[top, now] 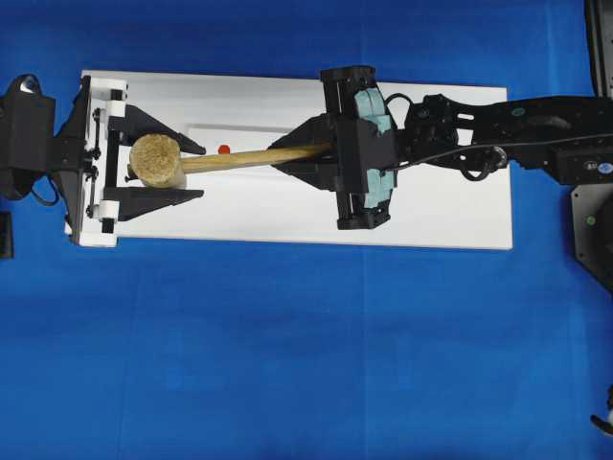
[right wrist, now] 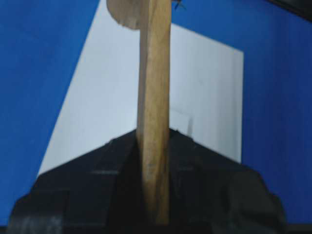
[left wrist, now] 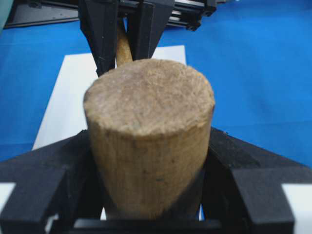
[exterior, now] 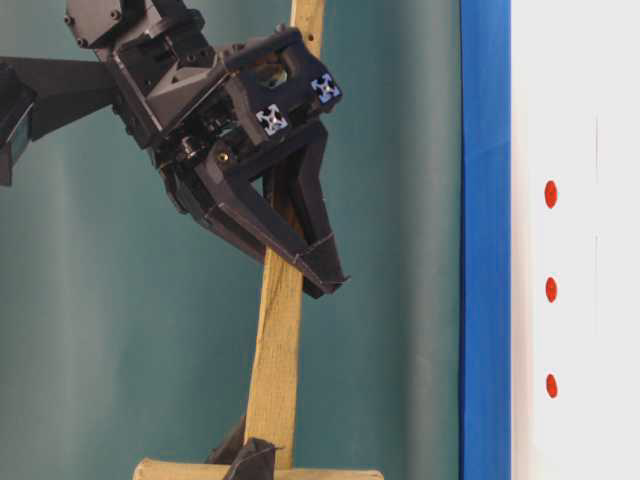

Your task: Hit the mark with a hammer.

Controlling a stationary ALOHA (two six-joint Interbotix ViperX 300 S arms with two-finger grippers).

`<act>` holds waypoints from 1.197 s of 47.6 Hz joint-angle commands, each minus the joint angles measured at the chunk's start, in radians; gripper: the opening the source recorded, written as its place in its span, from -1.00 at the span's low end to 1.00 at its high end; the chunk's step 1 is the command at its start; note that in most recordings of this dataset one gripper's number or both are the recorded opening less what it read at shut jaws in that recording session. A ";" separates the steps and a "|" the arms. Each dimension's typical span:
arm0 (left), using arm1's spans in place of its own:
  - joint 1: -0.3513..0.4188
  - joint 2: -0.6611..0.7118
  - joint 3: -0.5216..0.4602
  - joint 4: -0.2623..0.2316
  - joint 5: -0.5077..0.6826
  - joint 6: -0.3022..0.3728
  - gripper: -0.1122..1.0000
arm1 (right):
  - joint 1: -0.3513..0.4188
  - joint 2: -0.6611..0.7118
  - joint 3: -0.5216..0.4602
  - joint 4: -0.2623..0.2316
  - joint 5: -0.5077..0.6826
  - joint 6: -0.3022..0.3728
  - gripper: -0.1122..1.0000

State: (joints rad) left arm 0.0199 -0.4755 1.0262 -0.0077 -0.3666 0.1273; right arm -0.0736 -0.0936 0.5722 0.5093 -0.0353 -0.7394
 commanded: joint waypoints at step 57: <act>0.003 -0.121 0.051 -0.005 0.034 -0.003 0.79 | -0.002 -0.051 0.028 0.032 -0.002 0.002 -0.76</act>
State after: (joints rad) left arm 0.0199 -0.5538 1.0723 -0.0107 -0.3405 0.1258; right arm -0.0752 -0.0982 0.6044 0.5308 -0.0307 -0.7378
